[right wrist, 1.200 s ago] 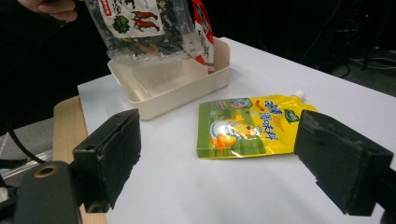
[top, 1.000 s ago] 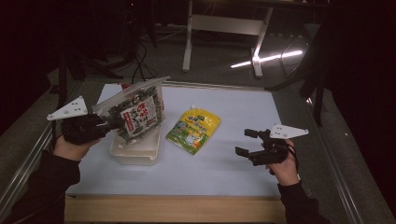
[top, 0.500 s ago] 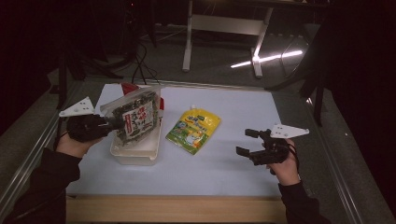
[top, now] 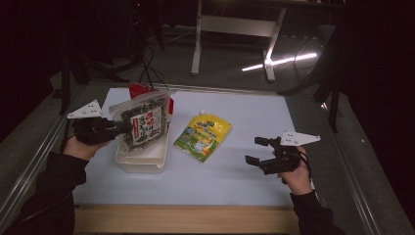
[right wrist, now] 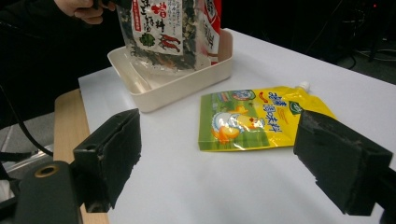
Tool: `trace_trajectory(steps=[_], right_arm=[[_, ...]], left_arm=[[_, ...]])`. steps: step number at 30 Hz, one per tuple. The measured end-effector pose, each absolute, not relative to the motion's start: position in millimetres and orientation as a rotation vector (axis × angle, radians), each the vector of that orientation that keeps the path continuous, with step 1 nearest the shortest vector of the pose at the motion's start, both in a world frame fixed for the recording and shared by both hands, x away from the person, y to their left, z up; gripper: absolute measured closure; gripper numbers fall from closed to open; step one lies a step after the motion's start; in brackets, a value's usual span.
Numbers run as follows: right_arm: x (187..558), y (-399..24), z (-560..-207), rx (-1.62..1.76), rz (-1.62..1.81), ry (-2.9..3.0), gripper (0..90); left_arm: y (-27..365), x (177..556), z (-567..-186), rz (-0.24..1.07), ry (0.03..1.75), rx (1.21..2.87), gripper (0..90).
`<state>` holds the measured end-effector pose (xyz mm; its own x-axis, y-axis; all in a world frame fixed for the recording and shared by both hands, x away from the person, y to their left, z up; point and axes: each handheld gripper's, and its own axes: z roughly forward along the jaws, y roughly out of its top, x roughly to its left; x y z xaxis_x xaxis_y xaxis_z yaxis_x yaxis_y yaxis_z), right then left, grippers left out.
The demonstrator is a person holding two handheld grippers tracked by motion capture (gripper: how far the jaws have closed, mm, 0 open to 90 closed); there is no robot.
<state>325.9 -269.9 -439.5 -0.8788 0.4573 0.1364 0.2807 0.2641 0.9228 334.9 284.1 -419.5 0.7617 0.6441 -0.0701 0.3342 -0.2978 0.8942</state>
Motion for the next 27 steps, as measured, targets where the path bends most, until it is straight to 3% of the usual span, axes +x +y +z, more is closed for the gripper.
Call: trace_trajectory(steps=[10,27], right_arm=[[325.3,-269.4,-439.4,0.693,1.677,2.371,14.8],[324.6,-268.8,-441.6,0.686,1.657,2.375,15.0]], left_arm=[[281.0,338.5,-437.2,0.370,0.736,1.931,77.5],[304.0,333.1,-466.8,0.359,0.789,1.786,76.7]])
